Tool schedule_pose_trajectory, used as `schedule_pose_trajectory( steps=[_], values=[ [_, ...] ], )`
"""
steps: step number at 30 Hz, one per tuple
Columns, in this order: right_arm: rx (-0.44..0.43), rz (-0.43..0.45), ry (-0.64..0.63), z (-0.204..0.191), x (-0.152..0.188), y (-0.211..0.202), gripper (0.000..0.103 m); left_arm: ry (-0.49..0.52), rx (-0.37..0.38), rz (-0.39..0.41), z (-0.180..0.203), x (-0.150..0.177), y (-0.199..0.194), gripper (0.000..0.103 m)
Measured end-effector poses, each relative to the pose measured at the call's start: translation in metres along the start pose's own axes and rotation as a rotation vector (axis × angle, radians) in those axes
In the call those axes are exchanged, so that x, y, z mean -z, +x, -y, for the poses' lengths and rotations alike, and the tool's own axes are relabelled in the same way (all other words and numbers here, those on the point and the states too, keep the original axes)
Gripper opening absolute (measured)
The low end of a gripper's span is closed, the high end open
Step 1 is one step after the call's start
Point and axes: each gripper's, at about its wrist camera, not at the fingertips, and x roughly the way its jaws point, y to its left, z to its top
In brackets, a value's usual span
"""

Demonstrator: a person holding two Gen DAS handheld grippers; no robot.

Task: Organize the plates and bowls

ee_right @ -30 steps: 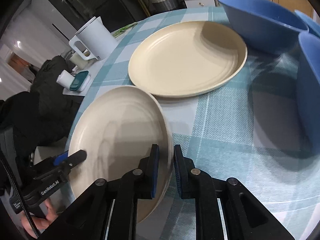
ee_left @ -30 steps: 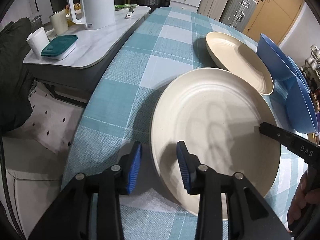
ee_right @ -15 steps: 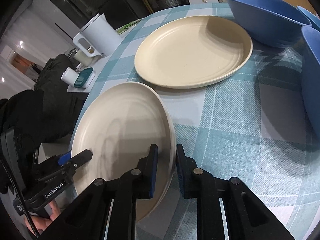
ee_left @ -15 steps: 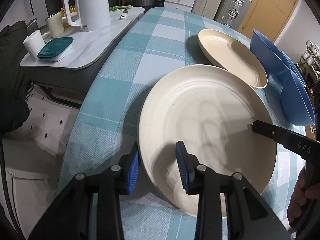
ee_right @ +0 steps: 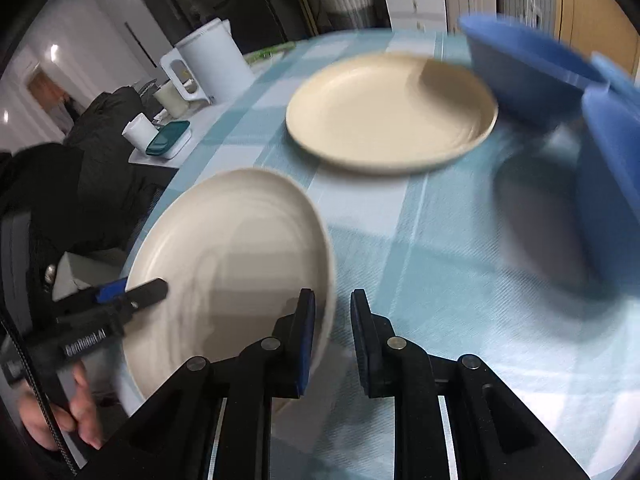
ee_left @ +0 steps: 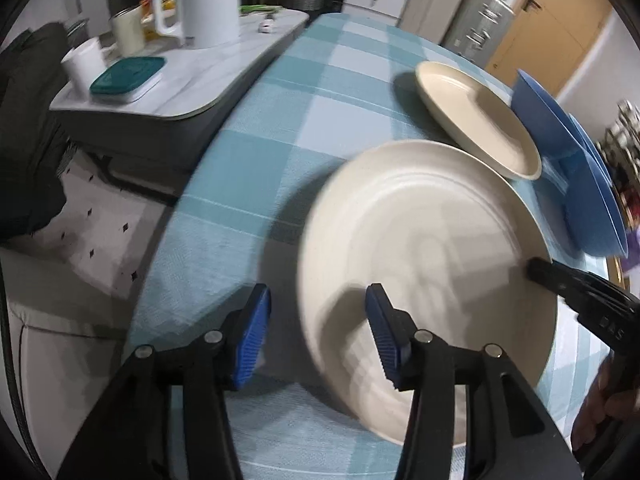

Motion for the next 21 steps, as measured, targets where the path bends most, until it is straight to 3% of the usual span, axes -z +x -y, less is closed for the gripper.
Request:
schedule_pose_trajectory(
  steps=[3,8,14,15,16,17,19,21],
  values=[
    [0.005,0.082,-0.011,0.000,0.000,-0.026,0.018,-0.036,0.033,0.037,-0.010,0.002,-0.012,0.049],
    [0.015,0.193,-0.003,-0.002,0.009,-0.072,0.019,-0.046,0.006,0.141,-0.010,0.008,-0.047,0.050],
    [-0.007,0.302,0.003,-0.001,0.038,-0.128,0.028,0.022,0.001,0.288,0.022,0.027,-0.100,0.053],
    [0.001,0.323,-0.001,-0.001,0.047,-0.138,0.032,0.038,0.000,0.303,0.028,0.030,-0.107,0.055],
    [0.015,0.339,-0.004,0.000,0.056,-0.147,0.041,0.064,0.005,0.324,0.037,0.035,-0.116,0.063],
    [0.034,0.361,-0.005,0.001,0.065,-0.155,0.045,0.088,0.011,0.344,0.046,0.039,-0.122,0.078],
    [0.058,0.407,0.008,0.006,0.083,-0.172,0.054,0.149,0.021,0.405,0.066,0.051,-0.135,0.092],
    [0.076,0.448,0.029,0.009,0.098,-0.185,0.060,0.212,0.016,0.457,0.087,0.062,-0.144,0.093]
  ],
)
